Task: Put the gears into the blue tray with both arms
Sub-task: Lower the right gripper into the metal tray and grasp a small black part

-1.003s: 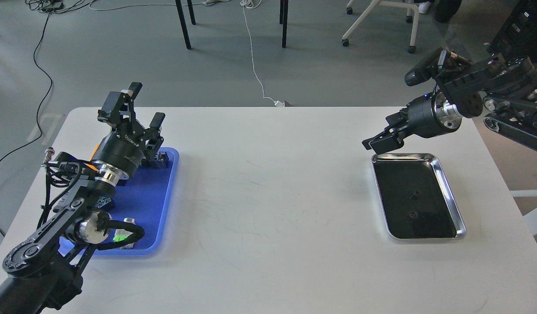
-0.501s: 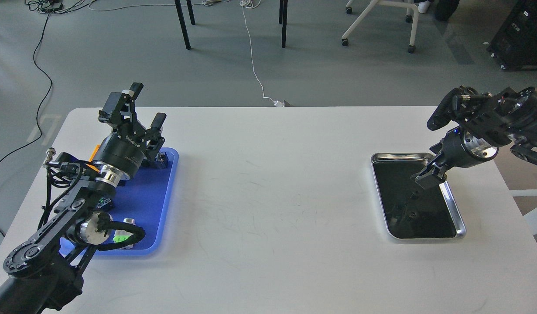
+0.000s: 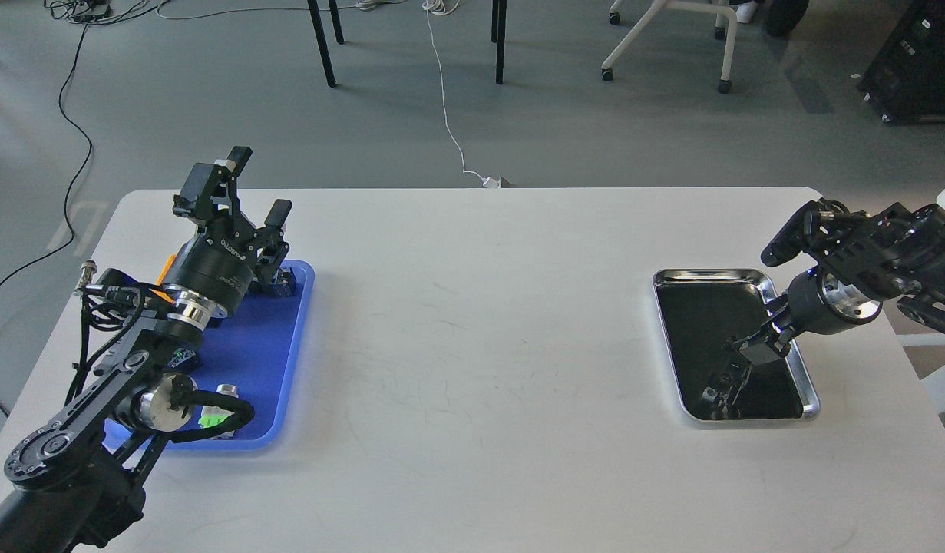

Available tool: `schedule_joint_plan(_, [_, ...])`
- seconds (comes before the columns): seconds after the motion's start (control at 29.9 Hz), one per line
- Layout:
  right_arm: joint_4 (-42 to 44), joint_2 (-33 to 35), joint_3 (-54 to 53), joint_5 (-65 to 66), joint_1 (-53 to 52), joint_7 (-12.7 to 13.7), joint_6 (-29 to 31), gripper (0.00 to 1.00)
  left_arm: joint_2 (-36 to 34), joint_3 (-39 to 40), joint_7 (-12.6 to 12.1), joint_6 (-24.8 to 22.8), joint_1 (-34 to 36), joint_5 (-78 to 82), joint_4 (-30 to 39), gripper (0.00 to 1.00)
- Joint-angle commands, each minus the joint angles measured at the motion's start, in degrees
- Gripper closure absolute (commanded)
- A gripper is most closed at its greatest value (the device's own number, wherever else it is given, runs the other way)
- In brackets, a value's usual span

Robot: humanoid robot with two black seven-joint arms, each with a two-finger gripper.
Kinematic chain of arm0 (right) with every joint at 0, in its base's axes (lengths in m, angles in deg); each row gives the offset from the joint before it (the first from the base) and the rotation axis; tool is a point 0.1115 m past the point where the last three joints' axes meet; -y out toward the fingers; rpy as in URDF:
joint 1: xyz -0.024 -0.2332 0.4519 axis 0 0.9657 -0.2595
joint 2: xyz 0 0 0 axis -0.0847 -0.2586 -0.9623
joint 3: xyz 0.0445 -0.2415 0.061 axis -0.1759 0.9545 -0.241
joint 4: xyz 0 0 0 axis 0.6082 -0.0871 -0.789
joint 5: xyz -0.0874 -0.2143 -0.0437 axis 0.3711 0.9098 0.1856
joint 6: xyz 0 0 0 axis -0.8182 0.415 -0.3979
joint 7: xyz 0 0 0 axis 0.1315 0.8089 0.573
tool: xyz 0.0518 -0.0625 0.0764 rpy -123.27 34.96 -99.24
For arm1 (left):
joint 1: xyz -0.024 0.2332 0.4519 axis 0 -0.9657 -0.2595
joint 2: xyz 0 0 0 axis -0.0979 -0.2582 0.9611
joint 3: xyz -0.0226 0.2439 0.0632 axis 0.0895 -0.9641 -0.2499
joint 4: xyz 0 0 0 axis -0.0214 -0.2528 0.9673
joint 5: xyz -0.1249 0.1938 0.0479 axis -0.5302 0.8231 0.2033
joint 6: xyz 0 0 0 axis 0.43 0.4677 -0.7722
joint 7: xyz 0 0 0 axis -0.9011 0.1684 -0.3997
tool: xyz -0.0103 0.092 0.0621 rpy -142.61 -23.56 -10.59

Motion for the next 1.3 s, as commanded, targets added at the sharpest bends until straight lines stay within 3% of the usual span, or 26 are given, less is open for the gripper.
schedule_joint_plan(0.0, [0.8, -1.5, -1.9, -0.2, 1.6, 0.0, 0.0, 0.32, -0.1, 0.0, 0.0, 0.0, 0.0, 0.0, 0.0, 0.02])
schedule_joint_plan(0.07, [0.9, -2.1, -3.5, -1.2, 2.3, 0.0, 0.0, 0.35, -0.2, 0.0, 0.0, 0.0, 0.0, 0.0, 0.0, 0.02])
schedule_joint_plan(0.77, [5.6, -5.1, -4.0, -4.0, 5.0, 0.0, 0.1, 0.36, -0.6, 0.1, 0.0, -0.4, 0.0, 0.0, 0.0, 0.02])
schedule_joint_plan(1.04, [5.7, -5.1, -4.1, -4.7, 5.4, 0.0, 0.2, 0.51, -1.0, 0.0, 0.0, -0.4, -0.1, 0.0, 0.7, 0.02])
schedule_joint_plan(1.27, [5.7, -5.1, -4.1, -4.6, 5.4, 0.0, 0.2, 0.56, -0.9, 0.0, 0.0, -0.4, -0.2, 0.0, 0.9, 0.02])
